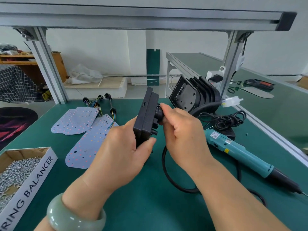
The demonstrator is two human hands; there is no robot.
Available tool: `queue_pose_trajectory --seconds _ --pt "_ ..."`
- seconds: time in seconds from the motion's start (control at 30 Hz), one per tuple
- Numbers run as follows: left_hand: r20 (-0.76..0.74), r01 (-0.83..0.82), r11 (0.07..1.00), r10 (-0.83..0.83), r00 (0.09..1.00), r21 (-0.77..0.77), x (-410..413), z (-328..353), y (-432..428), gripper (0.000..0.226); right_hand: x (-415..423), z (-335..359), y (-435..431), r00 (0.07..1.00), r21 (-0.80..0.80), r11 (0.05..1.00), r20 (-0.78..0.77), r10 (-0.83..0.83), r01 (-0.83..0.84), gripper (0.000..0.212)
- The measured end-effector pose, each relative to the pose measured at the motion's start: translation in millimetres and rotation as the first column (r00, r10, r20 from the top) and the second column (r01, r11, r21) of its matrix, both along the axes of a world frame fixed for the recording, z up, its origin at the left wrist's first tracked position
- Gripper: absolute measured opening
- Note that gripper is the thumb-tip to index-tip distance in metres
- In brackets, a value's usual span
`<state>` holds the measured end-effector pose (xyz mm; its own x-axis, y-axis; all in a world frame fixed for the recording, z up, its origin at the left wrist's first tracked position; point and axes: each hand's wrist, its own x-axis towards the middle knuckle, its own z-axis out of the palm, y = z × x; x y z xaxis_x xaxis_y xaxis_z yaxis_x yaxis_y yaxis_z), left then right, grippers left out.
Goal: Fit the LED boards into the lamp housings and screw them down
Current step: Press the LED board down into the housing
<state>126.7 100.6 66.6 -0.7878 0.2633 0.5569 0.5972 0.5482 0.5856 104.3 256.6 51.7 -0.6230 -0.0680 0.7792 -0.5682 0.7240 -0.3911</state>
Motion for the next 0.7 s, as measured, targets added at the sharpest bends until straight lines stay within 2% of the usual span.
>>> queue_pose_trajectory --seconds 0.07,0.17,0.23,0.27,0.3,0.33,0.37,0.4,0.47,0.53,0.6,0.63,0.7 --pt "-0.014 0.075 0.997 -0.076 0.997 -0.019 3 4 2 0.026 -2 -3 -5 0.992 -0.149 0.987 0.102 0.071 -0.056 0.035" --pt "0.128 0.307 0.947 -0.317 0.940 0.093 1 4 -1 0.041 -8 -4 -3 0.928 -0.479 0.868 0.247 0.278 -0.133 0.040" --pt "0.159 0.261 0.940 -0.299 0.941 0.222 -7 0 -7 0.037 -10 -4 3 0.872 -0.572 0.791 0.251 0.421 -0.217 0.041" --pt "0.147 0.167 0.951 -0.210 0.967 0.260 -13 -4 -11 0.034 -9 -4 4 0.834 -0.600 0.752 0.241 0.496 -0.273 0.041" --pt "0.145 0.056 0.965 -0.096 0.985 0.257 -20 -7 -13 0.039 -8 -5 5 0.792 -0.619 0.713 0.230 0.566 -0.330 0.041" --pt "0.171 -0.016 0.974 -0.024 0.985 0.226 -24 -9 -14 0.060 -7 -5 5 0.748 -0.636 0.673 0.219 0.627 -0.378 0.041" --pt "0.212 -0.003 0.978 -0.042 0.976 0.207 -28 -11 -15 0.083 -5 -5 5 0.705 -0.652 0.638 0.217 0.675 -0.410 0.042" --pt "0.269 0.074 0.970 -0.137 0.953 0.230 -32 -13 -15 0.095 -3 -3 4 0.667 -0.657 0.617 0.226 0.709 -0.433 0.044" --pt "0.309 0.226 0.917 -0.331 0.892 0.329 -36 -16 -18 0.076 0 2 6 0.625 -0.596 0.637 0.270 0.733 -0.490 0.049" --pt "0.298 0.209 0.894 -0.341 0.892 0.397 -38 -19 -22 0.051 3 7 16 0.630 -0.455 0.717 0.355 0.690 -0.529 0.061" --pt "0.276 0.077 0.900 -0.212 0.938 0.428 -41 -22 -23 0.045 4 11 31 0.691 -0.281 0.835 0.469 0.550 -0.474 0.083" --pt "0.274 -0.021 0.900 -0.109 0.956 0.435 -43 -22 -23 0.047 6 13 37 0.734 -0.190 0.899 0.522 0.434 -0.396 0.091" --pt "0.302 -0.166 0.830 -0.003 0.953 0.533 -46 -21 -24 0.040 11 16 44 0.803 0.019 0.984 0.582 0.132 -0.176 0.099"
